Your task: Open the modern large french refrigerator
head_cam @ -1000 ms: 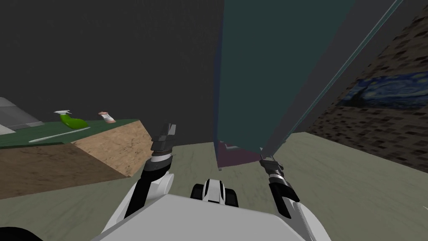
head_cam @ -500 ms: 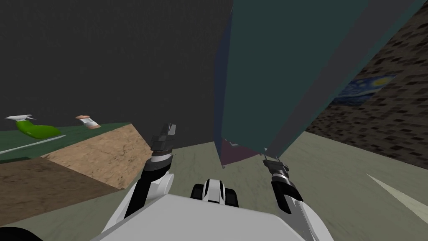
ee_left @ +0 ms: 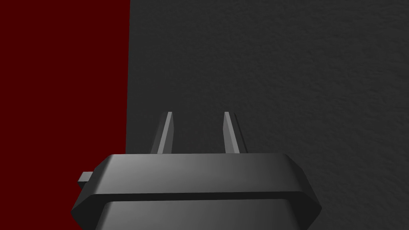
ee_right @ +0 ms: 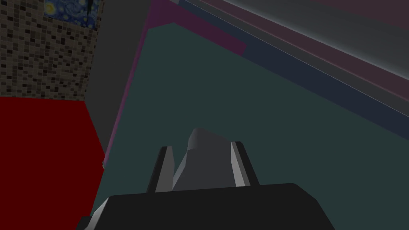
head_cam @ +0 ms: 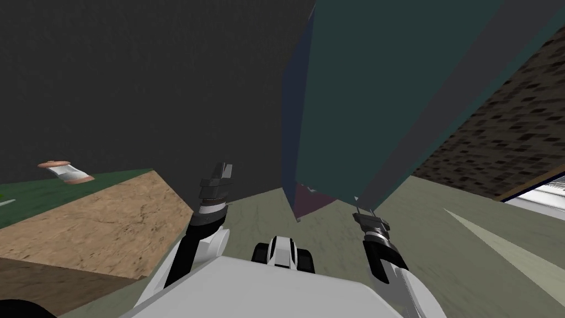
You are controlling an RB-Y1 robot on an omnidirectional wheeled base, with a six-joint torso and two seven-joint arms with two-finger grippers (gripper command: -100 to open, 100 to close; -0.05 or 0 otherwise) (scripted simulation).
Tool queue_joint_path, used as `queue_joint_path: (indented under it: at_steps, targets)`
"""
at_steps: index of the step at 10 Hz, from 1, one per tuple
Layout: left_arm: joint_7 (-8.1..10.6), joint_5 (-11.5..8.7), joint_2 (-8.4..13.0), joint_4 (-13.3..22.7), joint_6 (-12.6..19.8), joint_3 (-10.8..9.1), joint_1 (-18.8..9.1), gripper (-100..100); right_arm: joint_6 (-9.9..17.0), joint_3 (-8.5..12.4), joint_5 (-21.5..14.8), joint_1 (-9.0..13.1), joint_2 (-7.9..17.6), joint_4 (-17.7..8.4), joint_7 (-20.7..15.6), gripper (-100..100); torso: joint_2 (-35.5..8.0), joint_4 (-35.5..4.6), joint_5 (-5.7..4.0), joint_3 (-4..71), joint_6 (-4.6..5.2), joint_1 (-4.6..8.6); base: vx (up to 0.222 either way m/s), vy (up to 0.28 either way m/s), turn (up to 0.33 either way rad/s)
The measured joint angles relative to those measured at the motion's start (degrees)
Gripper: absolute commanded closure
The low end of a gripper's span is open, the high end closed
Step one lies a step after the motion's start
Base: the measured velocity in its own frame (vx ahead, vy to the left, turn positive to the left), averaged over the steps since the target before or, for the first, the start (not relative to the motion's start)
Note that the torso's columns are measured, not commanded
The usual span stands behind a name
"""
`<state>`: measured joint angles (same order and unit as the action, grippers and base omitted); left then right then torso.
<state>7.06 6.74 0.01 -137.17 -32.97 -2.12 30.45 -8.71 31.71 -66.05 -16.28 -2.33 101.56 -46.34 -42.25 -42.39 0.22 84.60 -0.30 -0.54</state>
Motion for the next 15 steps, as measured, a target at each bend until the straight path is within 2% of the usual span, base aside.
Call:
queue_joint_path:
  at_steps: [1, 4, 5, 6, 7, 10, 12, 13, 15]
  targets:
    - [0.0, 0.0, 0.0, 0.0, 0.0, 0.0, 0.0, 0, -0.2, 1.5, 0.1, 0.6, -0.3, -0.6, -0.3, 100, 0.0, 0.0, -0.01, 0.0, -0.07, 0.06, -0.008, 0.291, -0.226]
    - [0.0, 0.0, 0.0, 0.0, 0.0, 0.0, 0.0, 0, 0.3, 4.0, 0.1, 2.1, -0.3, -1.5, -0.4, 100, -0.1, -0.1, 0.09, 0.0, 0.06, 0.07, -0.02, 0.312, -0.201]
    - [0.0, 0.0, 0.0, 0.0, 0.0, 0.0, 0.0, 0, 0.4, 5.0, 0.2, 2.6, -0.3, -1.8, -0.5, -100, -0.1, -0.1, 0.11, 0.0, 0.06, 0.0, 0.065, 0.132, -0.408]
    - [0.0, 0.0, 0.0, 0.0, 0.0, -0.02, 0.0, 0, 0.2, 4.4, -0.2, 1.6, 0.5, -1.4, 0.5, -100, 0.1, 0.0, 0.0, 0.1, 0.07, 0.61, 0.175, 0.005, -0.393]
    - [0.0, 0.0, 0.0, 0.0, 0.0, -0.03, 0.0, 0, -0.8, 2.4, -0.7, -0.7, 1.8, -0.3, 2.4, -100, 0.3, -0.2, 0.16, 0.3, 0.37, 1.06, 0.162, -0.016, -0.226]
    - [0.0, 0.0, 0.0, 0.0, 0.0, -0.03, 0.0, 0, -1.6, -0.1, -2.0, -2.6, 3.7, 2.3, 6.1, -100, -0.5, -0.3, 0.21, -0.3, 0.29, 0.16, 0.137, -0.021, -0.259]
    - [0.0, 0.0, 0.0, 0.0, 0.0, -0.03, 0.0, 0, -1.9, -3.7, -3.3, -5.8, 6.8, 5.1, 10.5, -100, -0.9, -0.5, 0.47, -0.4, 0.62, -0.12, 0.163, 0.023, -0.3]
    - [0.0, 0.0, 0.0, 0.0, 0.0, -0.03, 0.0, 0, -3.0, -3.7, -3.4, -6.2, 6.9, 5.4, 11.3, -100, -1.0, -0.5, 0.45, -0.5, 0.51, -0.09, 0.14, 0.05, -0.409]
    - [0.0, 0.0, 0.0, 0.0, 0.0, -0.03, 0.0, 0, -3.9, -6.9, -4.7, -9.4, 9.7, 8.0, 15.3, -100, -1.1, -0.7, 0.64, -0.5, 0.67, -0.19, 0.206, 0.071, -0.398]
